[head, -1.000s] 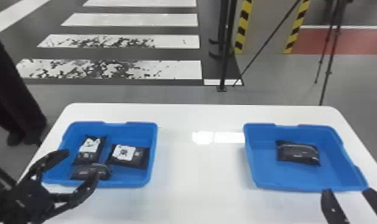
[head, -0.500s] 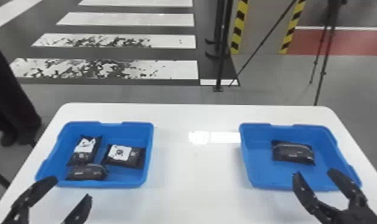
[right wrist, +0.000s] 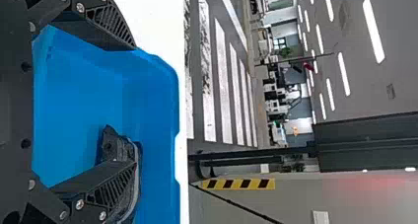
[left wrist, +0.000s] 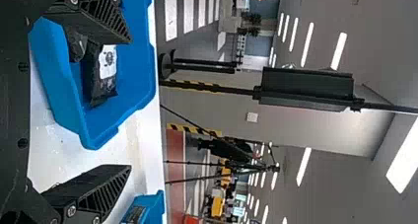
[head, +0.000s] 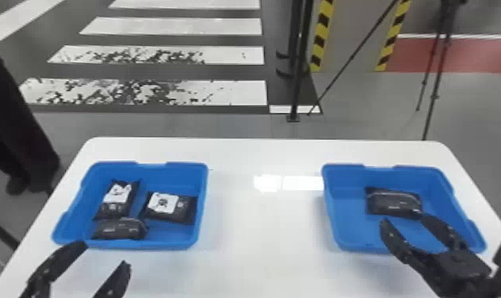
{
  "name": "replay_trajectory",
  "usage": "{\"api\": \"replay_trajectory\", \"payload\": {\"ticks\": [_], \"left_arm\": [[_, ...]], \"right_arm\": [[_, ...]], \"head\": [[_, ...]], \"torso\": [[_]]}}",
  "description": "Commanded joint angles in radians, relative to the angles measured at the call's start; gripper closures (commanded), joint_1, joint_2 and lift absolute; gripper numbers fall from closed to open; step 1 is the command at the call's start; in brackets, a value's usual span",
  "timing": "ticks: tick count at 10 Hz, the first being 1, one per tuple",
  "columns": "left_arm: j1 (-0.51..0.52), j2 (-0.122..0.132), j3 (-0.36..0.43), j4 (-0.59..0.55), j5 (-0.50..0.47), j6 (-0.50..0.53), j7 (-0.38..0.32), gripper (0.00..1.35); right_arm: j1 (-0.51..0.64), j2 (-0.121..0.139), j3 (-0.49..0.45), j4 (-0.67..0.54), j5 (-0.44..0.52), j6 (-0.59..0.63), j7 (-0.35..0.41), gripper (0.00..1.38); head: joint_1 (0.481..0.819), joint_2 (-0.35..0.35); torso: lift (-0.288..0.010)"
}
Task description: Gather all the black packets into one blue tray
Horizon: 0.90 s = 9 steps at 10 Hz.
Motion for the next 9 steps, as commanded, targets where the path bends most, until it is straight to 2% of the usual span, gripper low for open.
{"api": "replay_trajectory", "payload": {"ticks": [1, 6, 9], "left_arm": [[-0.008, 0.005, -0.011, 0.000, 0.009, 0.011, 0.000, 0.14], [-0.022, 0.010, -0.029, 0.000, 0.015, 0.031, 0.000, 0.14], [-0.030, 0.010, -0.037, 0.000, 0.019, 0.041, 0.000, 0.14]], "right_arm": [[-0.059, -0.019, -0.002, 0.048, 0.009, 0.044, 0.002, 0.20], [-0.246, -0.070, 0.000, 0.244, 0.033, 0.107, 0.010, 0.20], [-0.349, -0.088, -0.030, 0.372, 0.090, 0.120, 0.010, 0.20]], "head": [[0.695, -0.013], [0.695, -0.055], [0.695, -0.076]], "torso": [[-0.110], [-0.110], [-0.110]]}}
